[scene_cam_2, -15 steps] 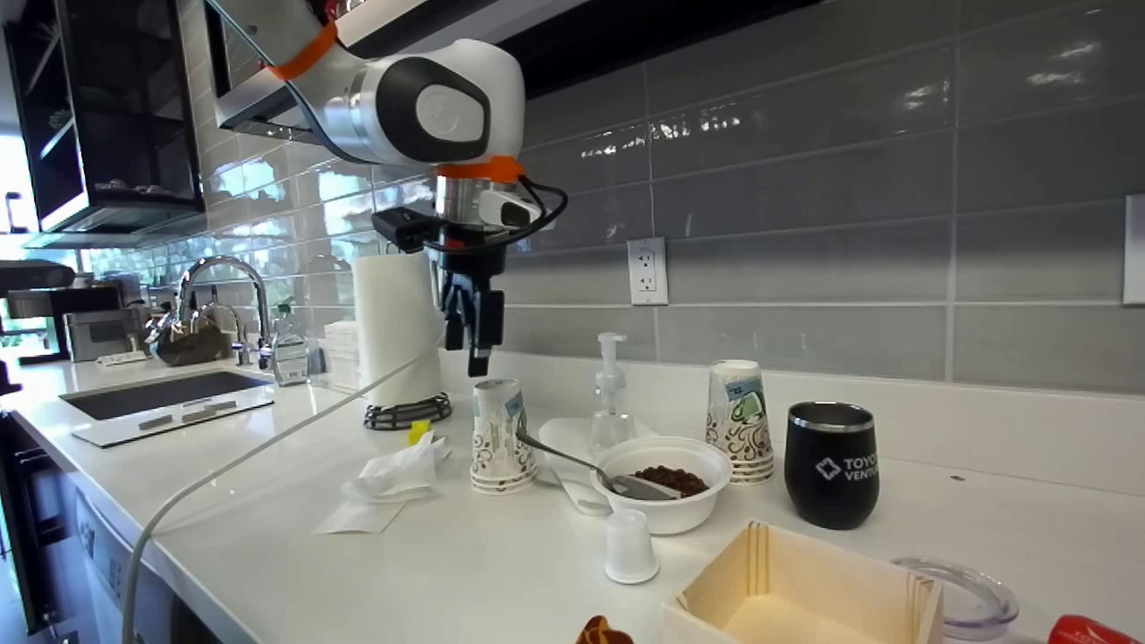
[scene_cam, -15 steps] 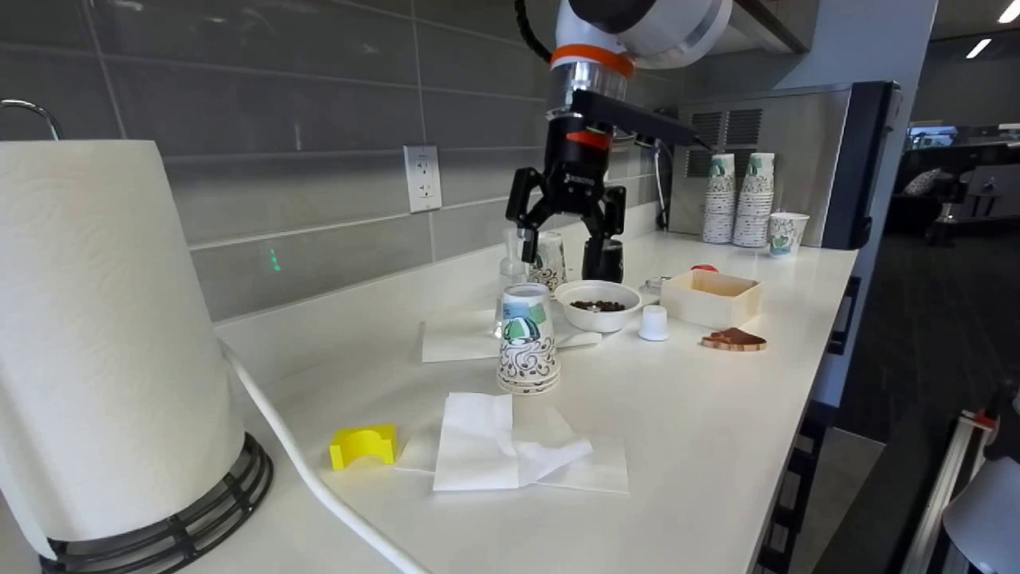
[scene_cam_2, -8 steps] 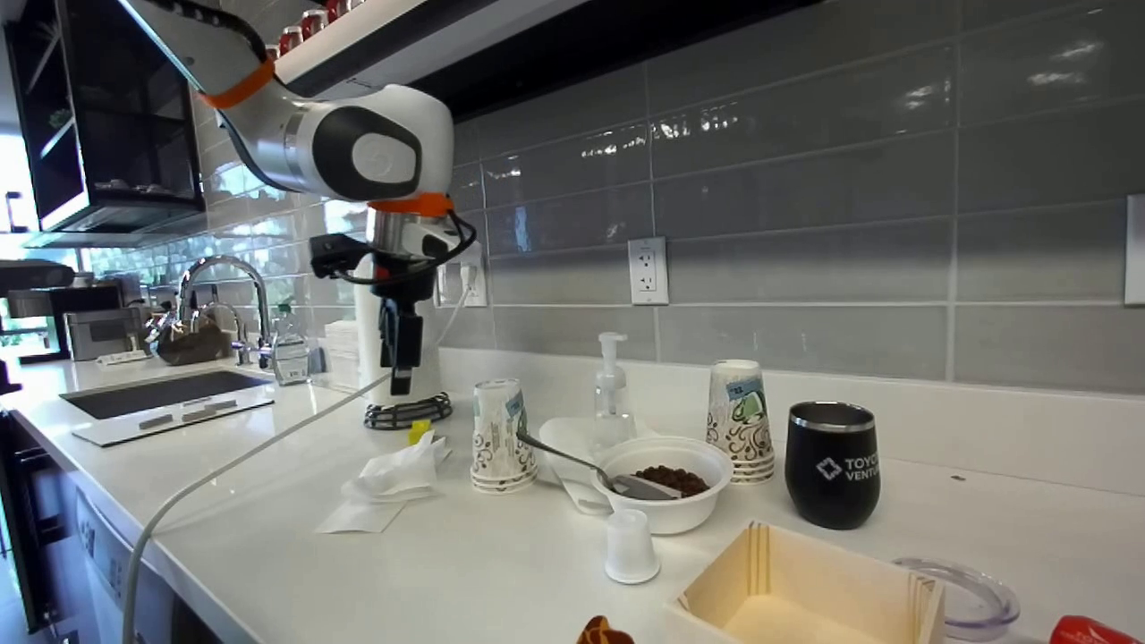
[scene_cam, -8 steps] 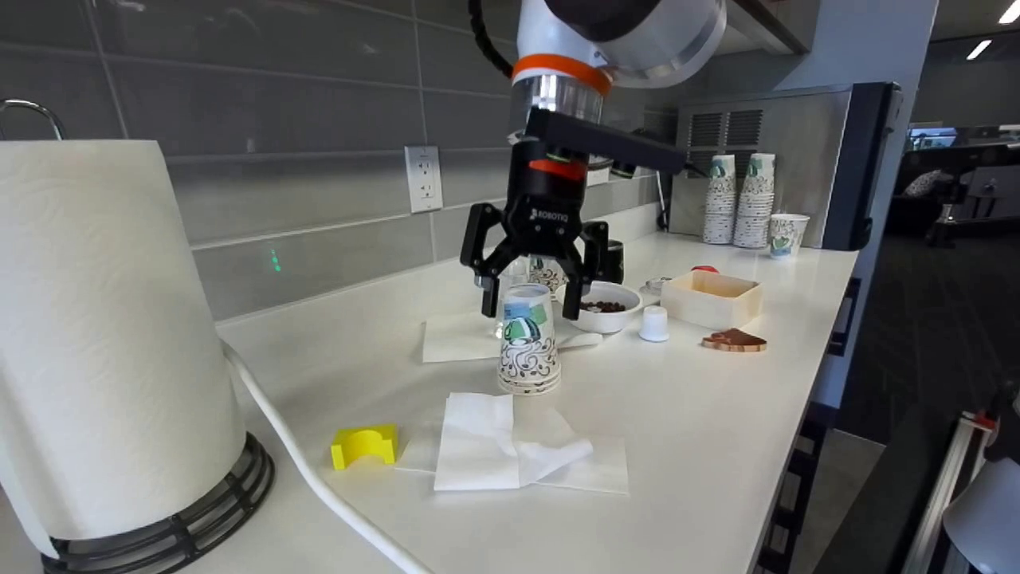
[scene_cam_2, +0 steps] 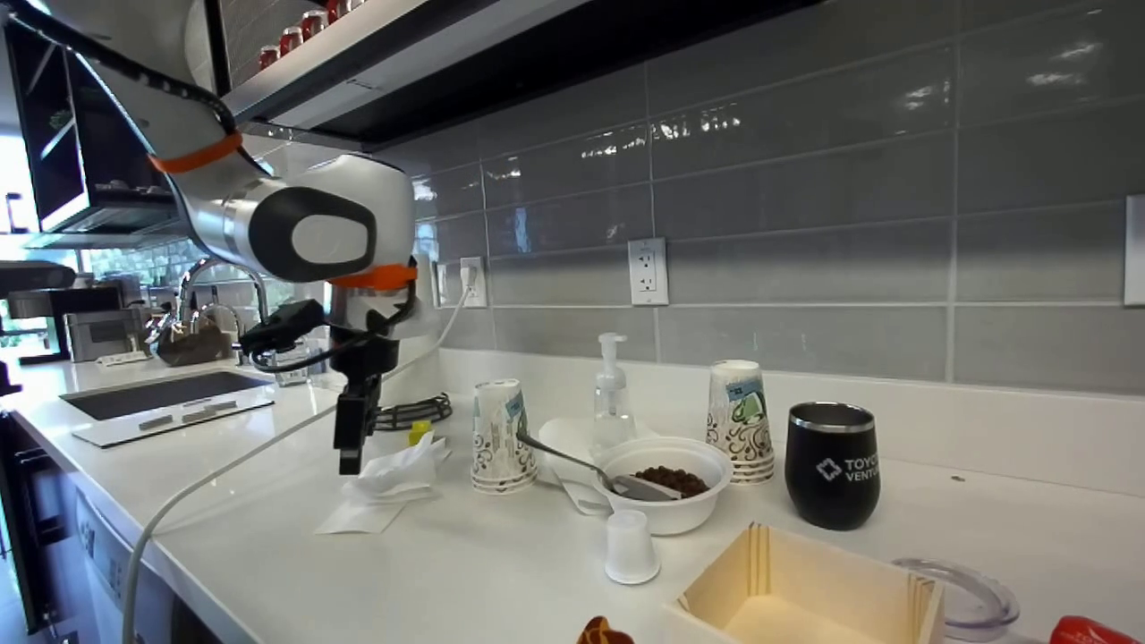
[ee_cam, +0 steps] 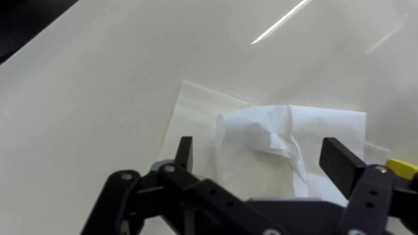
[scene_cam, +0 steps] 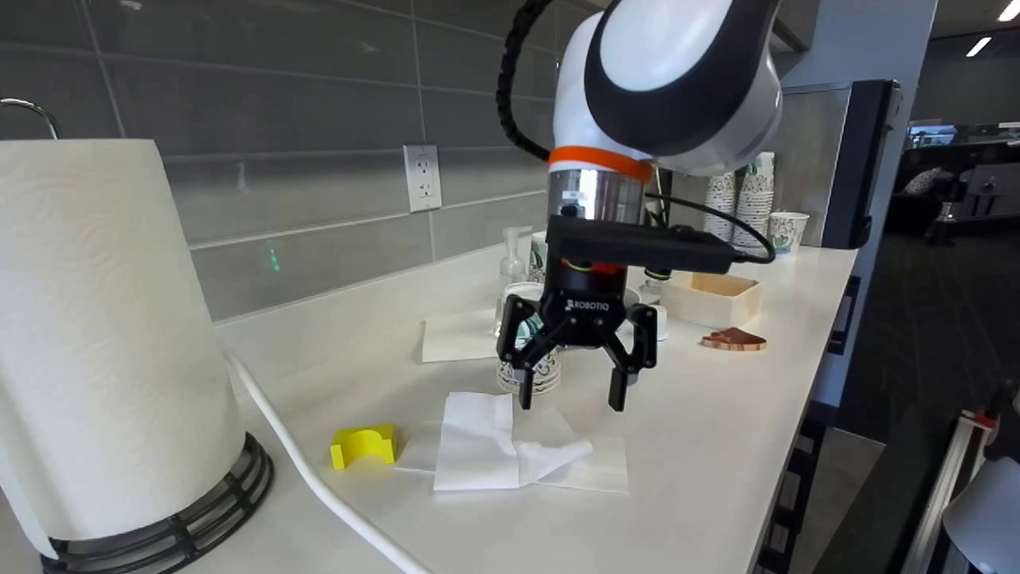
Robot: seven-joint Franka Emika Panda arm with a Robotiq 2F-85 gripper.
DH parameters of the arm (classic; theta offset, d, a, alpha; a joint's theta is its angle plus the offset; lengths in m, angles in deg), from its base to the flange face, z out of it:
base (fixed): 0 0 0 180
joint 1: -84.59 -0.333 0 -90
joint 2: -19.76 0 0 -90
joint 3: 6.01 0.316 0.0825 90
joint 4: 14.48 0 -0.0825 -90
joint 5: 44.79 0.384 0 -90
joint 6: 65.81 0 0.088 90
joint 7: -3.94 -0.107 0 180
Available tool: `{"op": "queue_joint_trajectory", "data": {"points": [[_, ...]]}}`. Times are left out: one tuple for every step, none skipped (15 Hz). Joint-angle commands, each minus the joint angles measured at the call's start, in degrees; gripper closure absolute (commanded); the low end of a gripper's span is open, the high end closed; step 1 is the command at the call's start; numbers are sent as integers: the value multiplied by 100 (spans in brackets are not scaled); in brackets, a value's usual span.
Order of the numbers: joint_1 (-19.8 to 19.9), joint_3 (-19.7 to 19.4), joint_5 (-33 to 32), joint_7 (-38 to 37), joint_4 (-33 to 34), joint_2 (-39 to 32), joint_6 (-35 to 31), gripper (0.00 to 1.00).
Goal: Use the white napkins on the left to wipe the counter.
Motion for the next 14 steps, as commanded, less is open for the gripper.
{"op": "queue_joint_trajectory", "data": {"points": [[-193,-18,495,-52,-320,-79,-479,0],[-238,-14,644,33,-328,-179,-612,0],[-268,-3,743,55,-348,-233,-710,0],[-292,16,816,30,-366,-285,-839,0],[-312,34,858,-14,-387,-326,-957,0],[-329,50,881,-51,-410,-353,-1080,0],[-337,61,885,-106,-430,-379,-1187,0],[-356,66,929,-97,-447,-417,-1303,25],[-364,76,941,-118,-470,-442,-1401,26],[-373,82,951,-130,-480,-471,-1477,32],[-383,89,959,-149,-492,-501,-1554,42],[-372,98,893,-227,-459,-582,-1631,50],[-375,109,862,-267,-432,-645,-1701,58],[-382,117,841,-311,-436,-672,-1764,65]]}}
